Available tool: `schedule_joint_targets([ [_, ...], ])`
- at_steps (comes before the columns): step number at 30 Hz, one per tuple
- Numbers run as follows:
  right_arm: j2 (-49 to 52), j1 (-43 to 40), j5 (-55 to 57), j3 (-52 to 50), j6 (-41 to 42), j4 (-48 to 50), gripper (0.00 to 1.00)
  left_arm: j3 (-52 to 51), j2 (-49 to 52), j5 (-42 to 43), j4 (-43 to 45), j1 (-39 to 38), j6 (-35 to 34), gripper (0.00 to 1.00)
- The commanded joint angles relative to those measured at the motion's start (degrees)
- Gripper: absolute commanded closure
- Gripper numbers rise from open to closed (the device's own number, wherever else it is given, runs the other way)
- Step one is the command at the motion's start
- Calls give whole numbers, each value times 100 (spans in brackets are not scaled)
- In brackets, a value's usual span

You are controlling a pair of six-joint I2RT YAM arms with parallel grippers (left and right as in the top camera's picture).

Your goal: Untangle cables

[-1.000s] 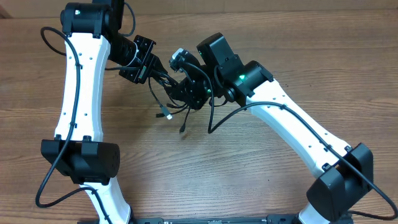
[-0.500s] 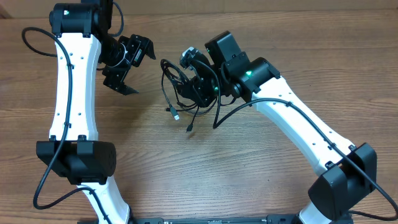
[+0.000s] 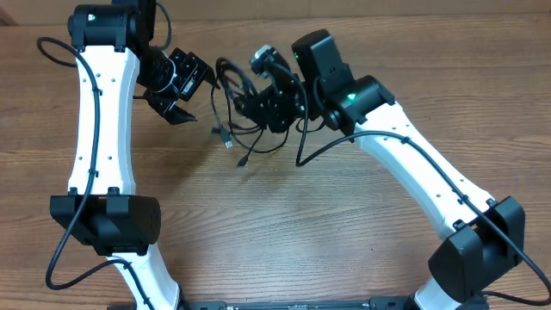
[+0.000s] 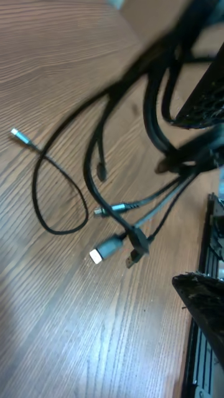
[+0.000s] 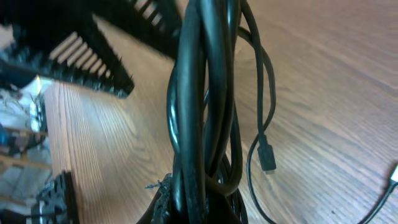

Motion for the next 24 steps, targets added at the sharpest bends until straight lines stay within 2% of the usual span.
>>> schedule_joint_targets([
  [1,-122,-164,-590,63,225,144,96,48,-129,195,-15,-22,297,24],
  [6,-122,-345,-1384,63,223,400,96,48,-129,199,-15,-20,199,25],
  [14,-122,-363,-1904,63,223,697,96,48,-129,435,35,-22,-719,25],
  [17,-122,-363,-1987,63,225,710,96,48,-129,208,203,-11,-1027,29],
  [21,-122,-363,-1989,63,225,708,96,48,-129,-76,225,57,-1082,30],
  [24,-122,-363,-2109,63,221,708,96,48,-129,-221,245,186,-1388,29],
])
